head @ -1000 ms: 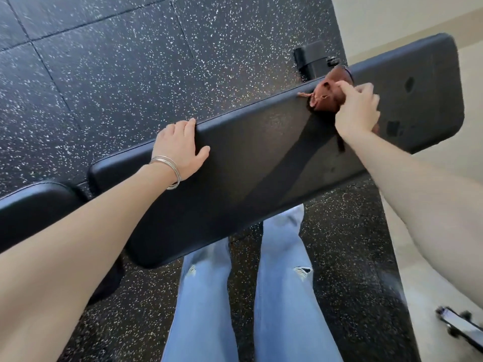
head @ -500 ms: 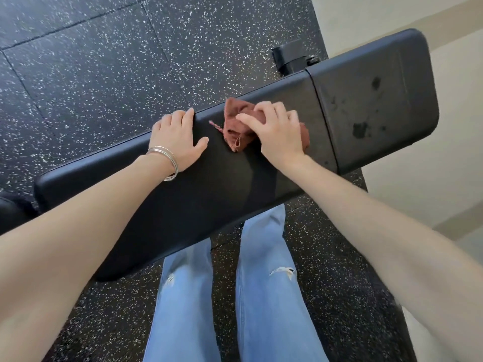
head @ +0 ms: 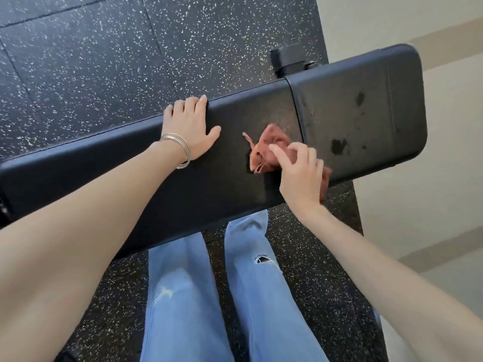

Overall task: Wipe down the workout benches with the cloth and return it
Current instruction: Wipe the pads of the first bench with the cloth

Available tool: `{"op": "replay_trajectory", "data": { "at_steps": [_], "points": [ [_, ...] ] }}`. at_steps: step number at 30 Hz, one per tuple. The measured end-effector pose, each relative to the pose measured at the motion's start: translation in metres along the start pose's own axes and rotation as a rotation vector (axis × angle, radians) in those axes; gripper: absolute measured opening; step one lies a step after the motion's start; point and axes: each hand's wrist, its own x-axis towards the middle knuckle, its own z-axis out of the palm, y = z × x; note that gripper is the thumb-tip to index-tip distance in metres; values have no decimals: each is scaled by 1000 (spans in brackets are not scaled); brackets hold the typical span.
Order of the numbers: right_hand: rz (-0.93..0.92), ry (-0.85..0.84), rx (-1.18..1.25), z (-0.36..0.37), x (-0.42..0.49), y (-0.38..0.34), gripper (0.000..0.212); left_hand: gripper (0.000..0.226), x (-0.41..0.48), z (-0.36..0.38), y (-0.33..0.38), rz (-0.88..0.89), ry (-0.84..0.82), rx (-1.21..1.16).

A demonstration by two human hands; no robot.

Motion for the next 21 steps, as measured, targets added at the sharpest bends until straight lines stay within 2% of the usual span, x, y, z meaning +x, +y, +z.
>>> {"op": "replay_trajectory", "data": {
  "at_steps": [3,6,11,14,18,21],
  "points": [
    [-98,-8,-37,4,-18,15,61,74,3,0,3,0,-1,15],
    [-158,19,-33,-5,18,14,63,74,3,1,4,7,3,28],
    [1,-48,-51,-24,128,-7,60,75,2,1,6,9,11,34],
    [-18,-112,-50,-30,160,-15,53,75,3,1,7,-1,18,28],
    [-69,-97,-29,-28,105,13,64,74,3,2,8,17,30,8],
    [68,-67,7,-15,30,31,66,74,3,4,2,62,40,25]
  ]
}}
